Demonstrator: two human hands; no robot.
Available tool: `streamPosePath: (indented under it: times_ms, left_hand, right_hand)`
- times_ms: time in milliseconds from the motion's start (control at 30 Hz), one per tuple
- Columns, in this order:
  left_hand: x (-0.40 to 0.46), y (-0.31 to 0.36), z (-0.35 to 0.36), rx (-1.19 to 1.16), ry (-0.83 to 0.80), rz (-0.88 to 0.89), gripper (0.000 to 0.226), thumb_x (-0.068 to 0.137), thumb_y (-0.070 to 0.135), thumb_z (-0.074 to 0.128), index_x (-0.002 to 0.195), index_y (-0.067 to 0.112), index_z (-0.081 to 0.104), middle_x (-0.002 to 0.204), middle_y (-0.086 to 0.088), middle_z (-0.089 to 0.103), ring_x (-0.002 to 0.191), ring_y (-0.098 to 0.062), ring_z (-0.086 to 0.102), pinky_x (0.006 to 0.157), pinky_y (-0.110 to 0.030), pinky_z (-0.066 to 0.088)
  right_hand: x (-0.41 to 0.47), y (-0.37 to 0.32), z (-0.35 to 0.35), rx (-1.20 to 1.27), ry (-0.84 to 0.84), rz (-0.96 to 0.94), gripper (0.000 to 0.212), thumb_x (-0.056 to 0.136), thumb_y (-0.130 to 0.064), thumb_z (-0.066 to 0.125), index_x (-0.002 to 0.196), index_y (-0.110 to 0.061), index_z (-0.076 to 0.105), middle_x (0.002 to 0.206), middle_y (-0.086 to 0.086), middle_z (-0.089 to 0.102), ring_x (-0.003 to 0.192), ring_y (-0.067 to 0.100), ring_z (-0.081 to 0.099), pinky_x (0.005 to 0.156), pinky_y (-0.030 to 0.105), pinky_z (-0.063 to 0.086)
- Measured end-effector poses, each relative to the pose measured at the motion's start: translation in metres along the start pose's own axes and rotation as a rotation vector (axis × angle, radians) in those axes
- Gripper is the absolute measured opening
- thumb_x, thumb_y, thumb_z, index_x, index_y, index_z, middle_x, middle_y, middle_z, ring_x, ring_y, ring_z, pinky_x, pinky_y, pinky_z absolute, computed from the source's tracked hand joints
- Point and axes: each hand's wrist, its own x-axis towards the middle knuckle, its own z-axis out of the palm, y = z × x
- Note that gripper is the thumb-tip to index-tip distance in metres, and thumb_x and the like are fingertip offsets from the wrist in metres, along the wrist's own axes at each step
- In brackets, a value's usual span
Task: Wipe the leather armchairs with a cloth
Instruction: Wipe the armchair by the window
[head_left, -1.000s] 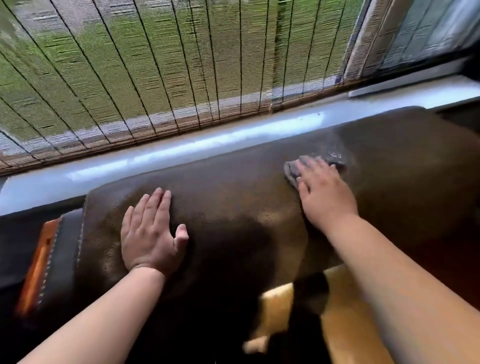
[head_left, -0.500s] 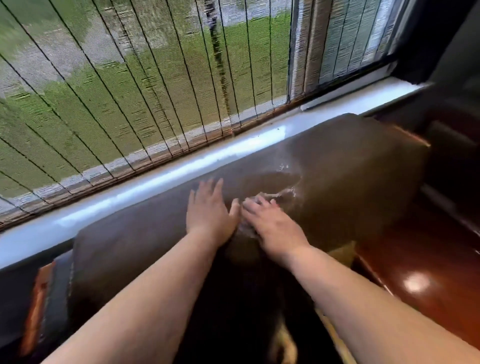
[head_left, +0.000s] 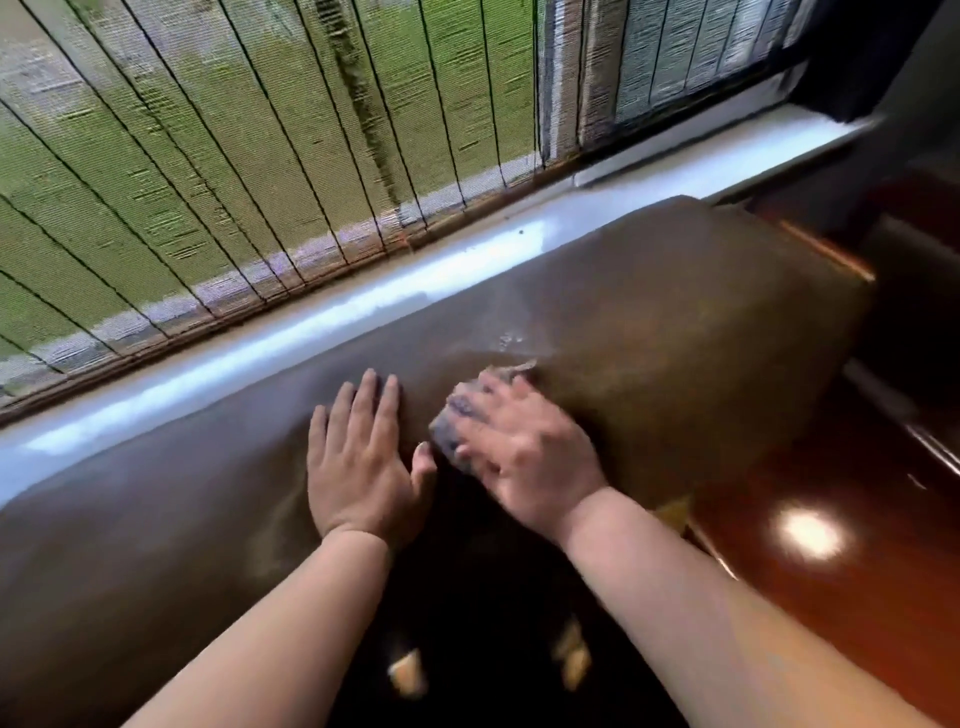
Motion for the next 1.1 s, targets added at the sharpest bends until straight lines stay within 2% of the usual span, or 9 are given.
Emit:
streamPosePath:
  times_ms: [200,267,333,467,600,700,800,933,1100]
  left_hand:
    - [-0.002,-0.001,0.004,0.017,0.035,0.006,0.083,0.085,0.055,0.042,0.16,0.019,0.043,0.167,-0.008,0.04,0.155,-0.032,0.033,0.13,-0.049,0.014]
    - [-0.002,0.0,0.002,0.009,0.022,0.004,0.084,0.085,0.054,0.041,0.16,0.018,0.043,0.168,-0.008,0.039,0.156,-0.033,0.034,0.13,-0.05,0.013]
    - [-0.002,0.0,0.001,0.01,0.01,0.007,0.085,0.084,0.054,0.041,0.161,0.017,0.044,0.168,-0.009,0.039,0.156,-0.033,0.034,0.13,-0.051,0.014]
    - [-0.002,0.0,0.0,0.024,0.001,0.001,0.088,0.083,0.054,0.039,0.161,0.013,0.042,0.169,-0.009,0.037,0.156,-0.033,0.034,0.13,-0.051,0.014]
    - [-0.003,0.001,-0.001,0.028,-0.01,-0.007,0.087,0.084,0.055,0.039,0.161,0.014,0.042,0.169,-0.008,0.037,0.157,-0.031,0.032,0.13,-0.05,0.013]
    - [-0.003,0.0,-0.002,0.022,-0.001,-0.006,0.087,0.084,0.055,0.041,0.161,0.014,0.043,0.169,-0.007,0.037,0.157,-0.031,0.033,0.13,-0.049,0.012]
    - [-0.003,0.001,-0.003,0.016,-0.008,-0.006,0.087,0.084,0.055,0.042,0.16,0.014,0.044,0.168,-0.008,0.038,0.156,-0.032,0.035,0.13,-0.049,0.012]
    - [-0.002,0.001,-0.002,0.016,-0.007,0.012,0.088,0.082,0.055,0.043,0.159,0.012,0.046,0.166,-0.01,0.041,0.154,-0.034,0.039,0.129,-0.051,0.014]
    - [-0.003,0.0,0.001,0.03,0.001,-0.002,0.089,0.082,0.054,0.043,0.16,0.012,0.045,0.168,-0.008,0.039,0.156,-0.032,0.036,0.13,-0.05,0.012]
  right_hand:
    - [0.015,0.115,-0.056,-0.156,0.09,0.718,0.041,0.108,-0.027,0.047,0.145,-0.015,0.06,0.157,0.009,0.051,0.152,0.032,0.035,0.128,0.049,0.021]
    - [0.02,0.075,-0.041,-0.096,0.113,0.619,0.037,0.103,-0.02,0.056,0.138,-0.012,0.067,0.149,0.012,0.057,0.145,0.037,0.045,0.124,0.052,0.03]
    - [0.017,0.019,-0.015,0.005,0.031,0.285,0.036,0.097,-0.017,0.062,0.13,-0.012,0.072,0.142,0.011,0.064,0.138,0.036,0.055,0.118,0.05,0.039]
    - [0.041,0.008,-0.004,0.041,-0.223,-0.018,0.041,0.101,-0.025,0.052,0.139,-0.018,0.067,0.151,0.008,0.057,0.143,0.034,0.049,0.122,0.048,0.034]
    - [0.083,0.107,-0.039,-0.267,-0.312,0.342,0.044,0.108,-0.023,0.037,0.149,-0.017,0.052,0.16,0.012,0.042,0.145,0.036,0.037,0.123,0.051,0.026]
    - [0.081,0.133,-0.058,-0.181,-0.244,0.609,0.045,0.11,-0.025,0.036,0.153,-0.018,0.048,0.166,0.009,0.035,0.153,0.036,0.026,0.128,0.046,0.017]
    - [0.063,0.055,-0.029,-0.021,-0.232,0.332,0.044,0.107,-0.029,0.044,0.15,-0.024,0.055,0.165,0.005,0.039,0.154,0.034,0.028,0.127,0.042,0.015]
    - [0.073,-0.002,0.002,0.029,-0.499,-0.056,0.051,0.108,-0.033,0.041,0.158,-0.03,0.041,0.171,0.001,0.025,0.158,0.028,0.016,0.128,0.04,0.005]
    - [0.133,0.113,-0.02,-0.184,-0.474,0.373,0.046,0.11,-0.041,0.032,0.151,-0.027,0.048,0.163,0.006,0.038,0.147,0.035,0.033,0.121,0.052,0.03]
